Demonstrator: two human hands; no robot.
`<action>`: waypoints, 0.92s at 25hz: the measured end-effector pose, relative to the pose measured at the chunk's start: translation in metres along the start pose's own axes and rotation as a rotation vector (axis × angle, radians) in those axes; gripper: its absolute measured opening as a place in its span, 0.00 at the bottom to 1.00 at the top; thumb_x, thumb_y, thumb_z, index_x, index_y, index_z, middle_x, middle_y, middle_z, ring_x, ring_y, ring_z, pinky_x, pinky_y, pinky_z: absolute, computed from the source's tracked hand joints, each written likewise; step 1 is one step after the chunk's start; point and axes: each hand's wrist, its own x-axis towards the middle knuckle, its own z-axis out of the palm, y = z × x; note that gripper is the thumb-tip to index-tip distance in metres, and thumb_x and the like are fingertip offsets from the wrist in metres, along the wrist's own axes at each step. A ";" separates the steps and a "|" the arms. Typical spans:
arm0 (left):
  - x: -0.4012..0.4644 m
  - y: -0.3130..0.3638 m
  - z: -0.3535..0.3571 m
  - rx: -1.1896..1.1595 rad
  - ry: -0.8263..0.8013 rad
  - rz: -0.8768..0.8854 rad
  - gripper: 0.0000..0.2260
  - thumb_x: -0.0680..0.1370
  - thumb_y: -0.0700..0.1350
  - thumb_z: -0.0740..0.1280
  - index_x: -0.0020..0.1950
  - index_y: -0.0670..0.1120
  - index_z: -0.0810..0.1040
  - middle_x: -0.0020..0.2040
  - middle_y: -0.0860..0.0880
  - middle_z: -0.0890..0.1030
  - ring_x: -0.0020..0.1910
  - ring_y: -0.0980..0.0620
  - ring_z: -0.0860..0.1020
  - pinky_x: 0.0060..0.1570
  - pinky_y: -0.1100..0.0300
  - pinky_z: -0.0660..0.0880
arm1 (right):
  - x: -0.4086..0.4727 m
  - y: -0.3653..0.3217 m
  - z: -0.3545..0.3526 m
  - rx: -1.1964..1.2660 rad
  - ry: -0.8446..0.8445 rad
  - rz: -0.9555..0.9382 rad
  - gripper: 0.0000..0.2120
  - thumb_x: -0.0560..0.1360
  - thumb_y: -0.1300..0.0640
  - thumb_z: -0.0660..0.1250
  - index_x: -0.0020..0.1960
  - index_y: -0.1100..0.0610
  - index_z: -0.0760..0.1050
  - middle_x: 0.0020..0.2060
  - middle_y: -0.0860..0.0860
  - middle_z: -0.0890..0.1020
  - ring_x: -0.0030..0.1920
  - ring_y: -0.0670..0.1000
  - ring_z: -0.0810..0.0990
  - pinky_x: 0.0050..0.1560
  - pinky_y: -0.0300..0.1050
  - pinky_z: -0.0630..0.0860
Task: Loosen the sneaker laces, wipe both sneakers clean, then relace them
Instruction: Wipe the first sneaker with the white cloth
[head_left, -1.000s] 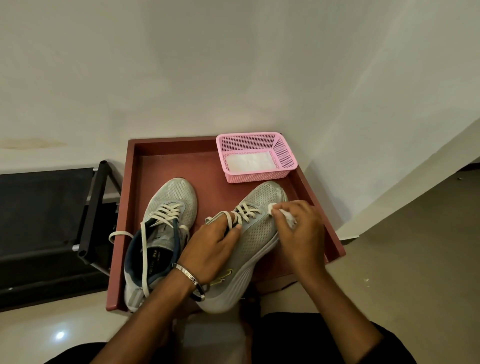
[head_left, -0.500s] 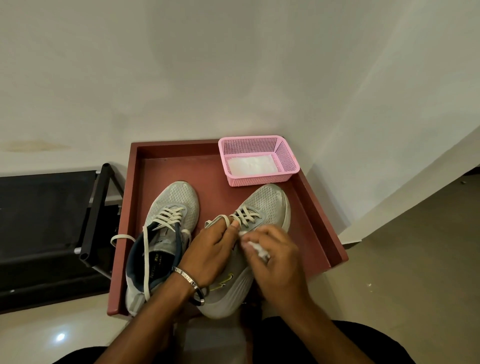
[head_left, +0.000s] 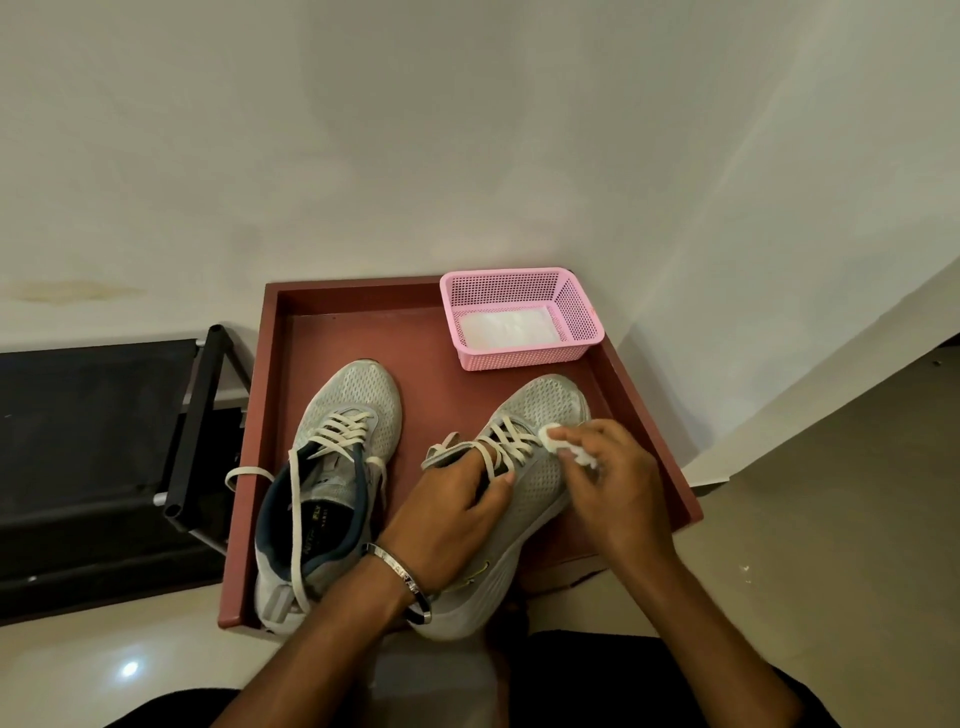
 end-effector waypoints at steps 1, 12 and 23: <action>-0.002 0.002 0.002 0.004 -0.026 0.014 0.07 0.82 0.48 0.61 0.49 0.47 0.75 0.43 0.56 0.78 0.42 0.58 0.75 0.45 0.60 0.71 | 0.010 0.006 -0.002 -0.031 0.052 0.023 0.11 0.76 0.62 0.70 0.57 0.55 0.82 0.52 0.49 0.80 0.50 0.47 0.78 0.44 0.35 0.76; -0.010 0.011 0.011 0.047 -0.105 0.033 0.11 0.81 0.48 0.62 0.39 0.57 0.67 0.37 0.56 0.77 0.39 0.60 0.75 0.38 0.70 0.67 | 0.027 0.019 -0.001 -0.121 0.114 0.086 0.08 0.76 0.61 0.70 0.55 0.56 0.83 0.51 0.51 0.81 0.50 0.51 0.80 0.46 0.44 0.80; -0.014 0.002 0.010 0.079 -0.110 0.037 0.10 0.81 0.50 0.61 0.50 0.45 0.77 0.44 0.51 0.82 0.43 0.54 0.78 0.45 0.57 0.73 | 0.024 0.016 0.003 -0.175 0.104 0.037 0.09 0.74 0.64 0.71 0.53 0.58 0.84 0.47 0.52 0.81 0.47 0.53 0.80 0.43 0.45 0.79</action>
